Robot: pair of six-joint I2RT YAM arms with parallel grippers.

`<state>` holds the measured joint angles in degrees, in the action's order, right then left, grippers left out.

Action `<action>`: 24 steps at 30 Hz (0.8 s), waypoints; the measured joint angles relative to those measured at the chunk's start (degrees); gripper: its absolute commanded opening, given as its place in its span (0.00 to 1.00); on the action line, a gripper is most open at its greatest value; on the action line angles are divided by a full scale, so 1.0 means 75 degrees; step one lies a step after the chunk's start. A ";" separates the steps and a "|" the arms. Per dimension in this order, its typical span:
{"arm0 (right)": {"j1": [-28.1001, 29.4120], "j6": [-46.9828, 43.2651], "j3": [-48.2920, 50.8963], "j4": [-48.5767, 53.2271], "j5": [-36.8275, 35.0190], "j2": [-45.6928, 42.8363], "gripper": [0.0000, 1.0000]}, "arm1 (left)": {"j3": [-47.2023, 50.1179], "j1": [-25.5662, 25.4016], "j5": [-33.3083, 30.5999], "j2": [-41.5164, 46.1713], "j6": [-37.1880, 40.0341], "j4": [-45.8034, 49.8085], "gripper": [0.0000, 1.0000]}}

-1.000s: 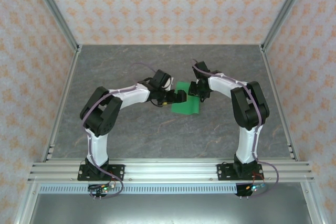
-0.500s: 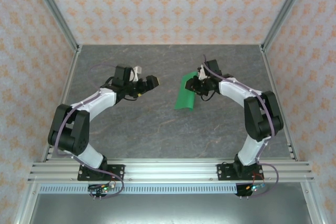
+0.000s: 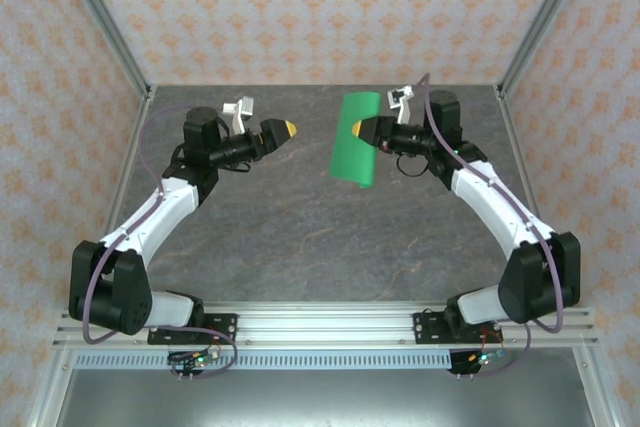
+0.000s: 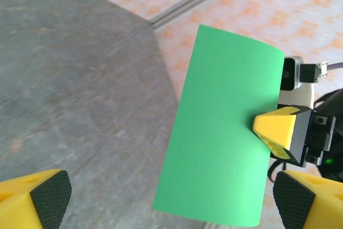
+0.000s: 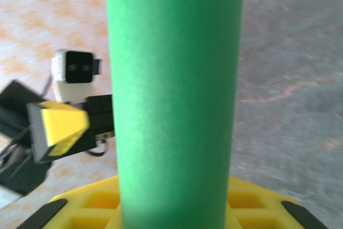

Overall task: Fold a paper plane with a square sheet of paper (fold left side to right side)
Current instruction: Pick up the square sheet of paper from the center of the table, then place a square sheet of paper at the center of the table.

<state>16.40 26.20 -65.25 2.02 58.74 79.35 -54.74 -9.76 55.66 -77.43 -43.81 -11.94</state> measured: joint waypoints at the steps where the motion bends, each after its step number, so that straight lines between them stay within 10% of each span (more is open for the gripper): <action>1: 0.0029 0.0015 -0.0079 -0.0032 0.0117 -0.0085 0.31 | -0.0058 0.0000 0.0108 0.0009 -0.0055 -0.0111 1.00; 16: 0.0970 -0.0067 -0.1192 -0.0157 0.1058 -0.0647 0.31 | -0.1399 -0.1195 0.1142 0.0309 0.0119 -0.0548 0.94; 24: 0.0970 -0.0274 -0.1192 0.0050 0.0962 -0.0804 0.31 | -0.1396 -0.1201 0.1122 0.0376 0.0242 -0.0431 0.32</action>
<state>23.68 24.14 -74.19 2.39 65.95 73.32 -65.21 -18.76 64.07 -74.61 -42.00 -15.18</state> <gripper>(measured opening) 0.309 0.477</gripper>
